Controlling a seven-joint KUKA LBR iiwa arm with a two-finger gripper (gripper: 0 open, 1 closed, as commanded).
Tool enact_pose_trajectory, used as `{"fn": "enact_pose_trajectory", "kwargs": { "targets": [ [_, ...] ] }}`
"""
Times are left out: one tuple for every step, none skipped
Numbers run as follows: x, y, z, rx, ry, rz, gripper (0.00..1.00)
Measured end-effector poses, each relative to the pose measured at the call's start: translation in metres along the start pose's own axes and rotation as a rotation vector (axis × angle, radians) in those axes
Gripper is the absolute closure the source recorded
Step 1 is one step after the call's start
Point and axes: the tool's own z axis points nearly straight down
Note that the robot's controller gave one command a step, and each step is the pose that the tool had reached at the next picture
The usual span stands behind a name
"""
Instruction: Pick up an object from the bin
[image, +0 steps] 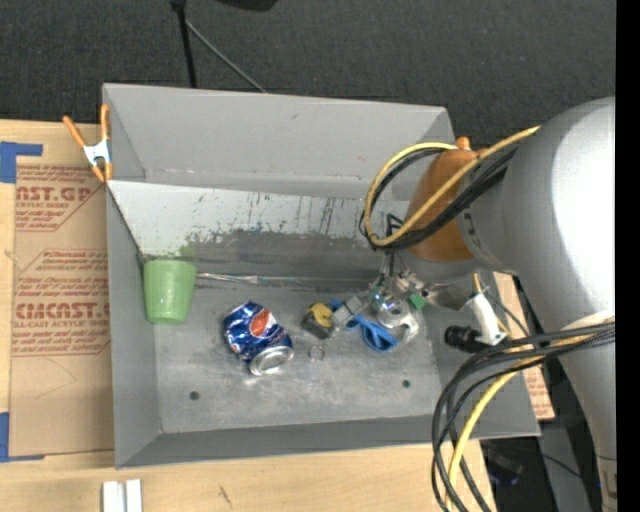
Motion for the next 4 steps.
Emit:
{"fn": "enact_pose_trajectory", "kwargs": {
  "targets": [
    [0.044,0.002,0.0,0.001,0.001,0.061,0.0],
    [0.042,0.001,0.0,0.002,0.0,0.062,1.0],
    [0.044,-0.023,-0.066,0.0,0.0,0.284,1.0],
    [0.046,-0.024,-0.155,-0.005,-0.003,0.259,1.0]
  ]
}}
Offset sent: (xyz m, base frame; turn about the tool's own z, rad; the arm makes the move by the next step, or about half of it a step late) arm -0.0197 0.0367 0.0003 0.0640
